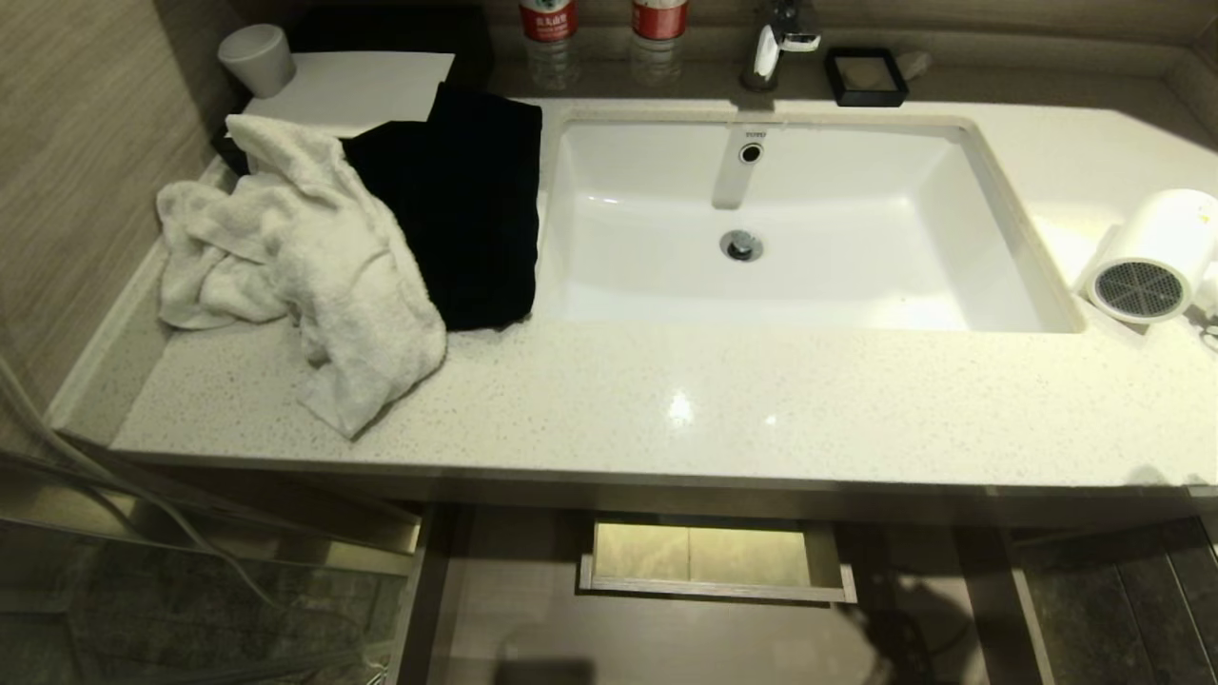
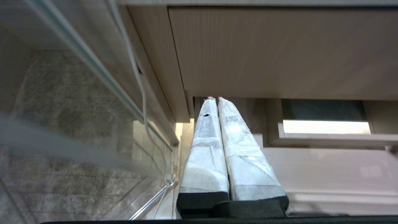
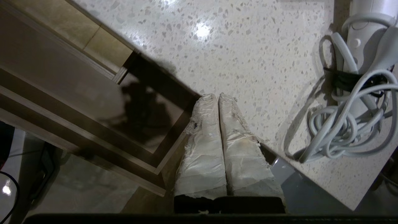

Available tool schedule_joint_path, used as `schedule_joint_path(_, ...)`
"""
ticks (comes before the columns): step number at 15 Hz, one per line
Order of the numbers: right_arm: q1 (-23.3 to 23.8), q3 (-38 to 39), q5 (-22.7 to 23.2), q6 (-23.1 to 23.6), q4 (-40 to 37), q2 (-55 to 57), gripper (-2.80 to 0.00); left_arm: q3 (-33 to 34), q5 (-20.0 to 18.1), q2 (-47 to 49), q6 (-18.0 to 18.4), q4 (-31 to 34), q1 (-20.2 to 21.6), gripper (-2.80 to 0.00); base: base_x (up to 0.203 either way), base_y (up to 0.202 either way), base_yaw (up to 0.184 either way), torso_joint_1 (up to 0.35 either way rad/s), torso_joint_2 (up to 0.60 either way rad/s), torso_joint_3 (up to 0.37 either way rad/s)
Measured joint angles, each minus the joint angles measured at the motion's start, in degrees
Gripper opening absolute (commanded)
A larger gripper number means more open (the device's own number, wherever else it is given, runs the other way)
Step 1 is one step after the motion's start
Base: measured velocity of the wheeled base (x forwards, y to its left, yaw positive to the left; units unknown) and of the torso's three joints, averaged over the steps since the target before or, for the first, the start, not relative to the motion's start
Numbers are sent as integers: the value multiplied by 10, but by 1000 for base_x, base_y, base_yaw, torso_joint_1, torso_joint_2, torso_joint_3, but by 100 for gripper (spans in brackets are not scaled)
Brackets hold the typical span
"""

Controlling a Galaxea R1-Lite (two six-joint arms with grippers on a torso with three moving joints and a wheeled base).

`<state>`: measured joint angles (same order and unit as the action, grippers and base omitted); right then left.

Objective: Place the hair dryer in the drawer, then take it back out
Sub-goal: Close the drawer

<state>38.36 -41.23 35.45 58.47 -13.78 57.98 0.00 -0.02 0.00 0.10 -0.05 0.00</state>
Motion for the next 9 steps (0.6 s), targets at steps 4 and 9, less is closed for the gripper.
schedule_joint_path(4, 0, 12, 0, 0, 1, -6, -280, 0, 0, 0, 0, 0, 0, -280, 0, 0, 0, -318, 89, -219)
schedule_joint_path(9, -1, 24, 1, 0, 2, -18, -280, 0, 0, 0, 0, 0, 0, -280, 0, 0, 0, -294, 39, -255)
